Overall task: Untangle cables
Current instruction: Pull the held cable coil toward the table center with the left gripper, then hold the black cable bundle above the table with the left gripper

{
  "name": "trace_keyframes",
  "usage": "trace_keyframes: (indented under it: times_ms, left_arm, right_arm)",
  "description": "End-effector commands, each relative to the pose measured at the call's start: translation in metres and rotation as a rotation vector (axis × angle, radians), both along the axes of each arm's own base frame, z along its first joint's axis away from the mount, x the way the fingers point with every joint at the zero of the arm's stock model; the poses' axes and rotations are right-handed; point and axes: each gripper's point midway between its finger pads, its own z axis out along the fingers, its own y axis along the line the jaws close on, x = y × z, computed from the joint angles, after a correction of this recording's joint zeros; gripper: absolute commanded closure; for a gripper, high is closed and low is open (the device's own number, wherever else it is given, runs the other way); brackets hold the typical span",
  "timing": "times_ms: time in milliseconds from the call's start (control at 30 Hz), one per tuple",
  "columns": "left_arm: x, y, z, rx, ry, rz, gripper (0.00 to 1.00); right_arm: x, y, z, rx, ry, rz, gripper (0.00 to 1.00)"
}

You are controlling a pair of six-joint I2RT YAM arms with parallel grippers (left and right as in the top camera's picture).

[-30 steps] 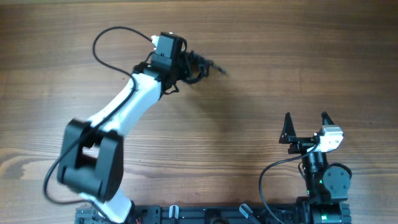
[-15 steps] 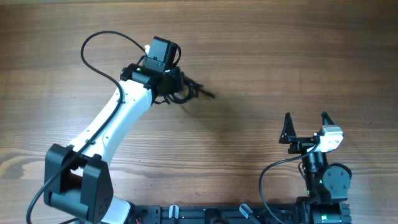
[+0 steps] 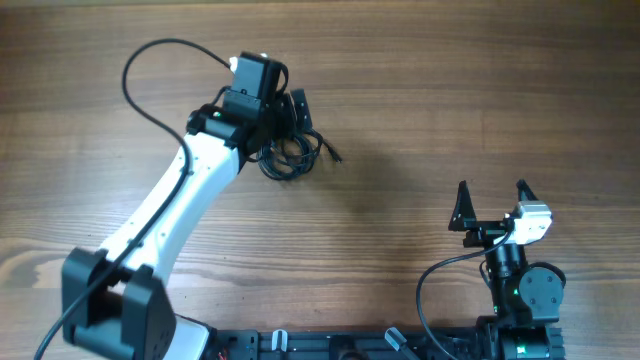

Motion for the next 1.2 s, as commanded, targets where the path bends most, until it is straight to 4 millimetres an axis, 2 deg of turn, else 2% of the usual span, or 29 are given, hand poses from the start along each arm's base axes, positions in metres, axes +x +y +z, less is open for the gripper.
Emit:
trace_keyframes:
  times_ms: [0, 67, 167, 267, 333, 533, 733, 933, 1167]
  left_arm:
    - [0.015, -0.004, 0.06, -0.064, -0.181, 0.002, 0.0]
    - [0.021, -0.006, 0.067, -0.077, -0.216, 0.002, 0.0]
    - [0.024, -0.008, 0.062, -0.08, -0.207, 0.005, 0.01]
    - [0.025, -0.014, 0.042, -0.063, -0.163, -0.007, 0.15]
    - [0.026, -0.019, 0.028, -0.052, -0.133, -0.017, 0.21]
    - [0.026, -0.031, -0.016, -0.016, -0.041, -0.039, 0.2]
    - [0.023, -0.031, -0.048, 0.016, 0.037, -0.042, 0.19]
    - [0.019, -0.029, -0.059, 0.029, 0.072, -0.042, 0.18]
    - [0.01, -0.026, -0.065, 0.045, 0.116, -0.044, 0.09]
  right_arm:
    - [0.0, 0.002, 0.002, -0.018, -0.009, 0.007, 0.0]
    - [0.0, 0.002, 0.002, -0.017, -0.009, 0.007, 0.0]
    - [0.0, 0.002, 0.002, -0.018, -0.009, 0.007, 0.0]
    - [0.0, 0.002, 0.002, -0.018, -0.009, 0.007, 0.0]
    - [0.0, 0.002, 0.002, -0.018, -0.009, 0.007, 0.0]
    - [0.0, 0.002, 0.002, -0.018, -0.009, 0.007, 0.0]
    - [0.0, 0.002, 0.002, -0.018, -0.009, 0.007, 0.0]
    - [0.0, 0.002, 0.002, -0.018, -0.009, 0.007, 0.0]
    - [0.0, 0.002, 0.002, -0.018, -0.009, 0.007, 0.0]
